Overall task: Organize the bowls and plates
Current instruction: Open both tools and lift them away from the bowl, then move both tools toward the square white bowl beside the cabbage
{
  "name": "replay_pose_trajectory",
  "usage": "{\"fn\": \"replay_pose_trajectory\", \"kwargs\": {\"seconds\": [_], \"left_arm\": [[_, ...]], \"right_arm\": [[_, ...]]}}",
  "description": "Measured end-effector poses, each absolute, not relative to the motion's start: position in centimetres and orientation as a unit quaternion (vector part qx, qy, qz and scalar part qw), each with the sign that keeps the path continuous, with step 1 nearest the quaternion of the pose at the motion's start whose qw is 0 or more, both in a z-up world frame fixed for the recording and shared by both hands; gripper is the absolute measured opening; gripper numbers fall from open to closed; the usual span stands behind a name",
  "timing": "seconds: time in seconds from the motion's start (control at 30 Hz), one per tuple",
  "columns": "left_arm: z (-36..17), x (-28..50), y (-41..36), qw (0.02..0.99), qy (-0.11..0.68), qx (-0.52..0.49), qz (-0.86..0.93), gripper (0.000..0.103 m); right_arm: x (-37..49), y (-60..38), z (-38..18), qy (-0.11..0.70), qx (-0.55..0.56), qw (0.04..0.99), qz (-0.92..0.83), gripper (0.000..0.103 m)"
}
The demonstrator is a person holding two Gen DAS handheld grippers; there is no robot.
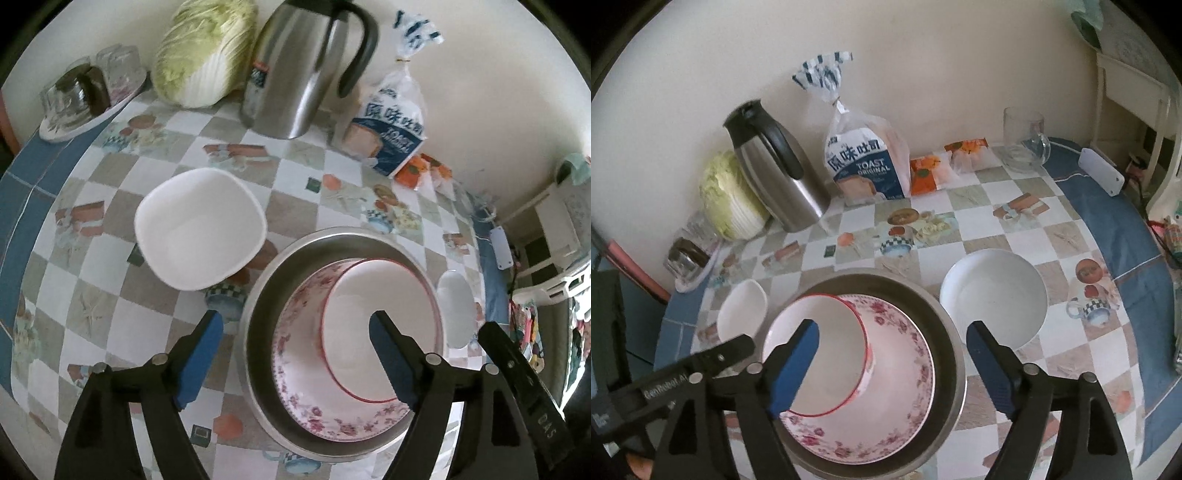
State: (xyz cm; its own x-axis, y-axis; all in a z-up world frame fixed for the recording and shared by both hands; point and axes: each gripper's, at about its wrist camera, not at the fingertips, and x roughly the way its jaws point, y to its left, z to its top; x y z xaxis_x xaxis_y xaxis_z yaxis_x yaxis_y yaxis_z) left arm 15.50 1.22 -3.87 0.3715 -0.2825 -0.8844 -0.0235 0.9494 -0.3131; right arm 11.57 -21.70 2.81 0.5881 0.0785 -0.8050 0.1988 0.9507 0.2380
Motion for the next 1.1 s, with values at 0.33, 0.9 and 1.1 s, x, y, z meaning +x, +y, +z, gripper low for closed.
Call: {"fn": "replay_pose_trajectory", "kwargs": {"seconds": [0.33,0.9,1.1], "left_arm": [[-4.1,15.5,1.9,0.819,0.551,-0.145,-0.073,0.085],[-3.7,15.8,8.3,0.831,0.527,-0.177,0.004,0.089],[-3.2,15.4,13.0,0.83,0.51,-0.219,0.046,0.089]], "right_arm": [[11.5,-22.4,1.7,0.464,0.152,0.871,-0.044,0.102],[12.0,-18.3,2.2,0.47,0.116,0.875,-0.011,0.103],[12.4,-14.8,2.2,0.472,0.088,0.877,0.021,0.103]]}}
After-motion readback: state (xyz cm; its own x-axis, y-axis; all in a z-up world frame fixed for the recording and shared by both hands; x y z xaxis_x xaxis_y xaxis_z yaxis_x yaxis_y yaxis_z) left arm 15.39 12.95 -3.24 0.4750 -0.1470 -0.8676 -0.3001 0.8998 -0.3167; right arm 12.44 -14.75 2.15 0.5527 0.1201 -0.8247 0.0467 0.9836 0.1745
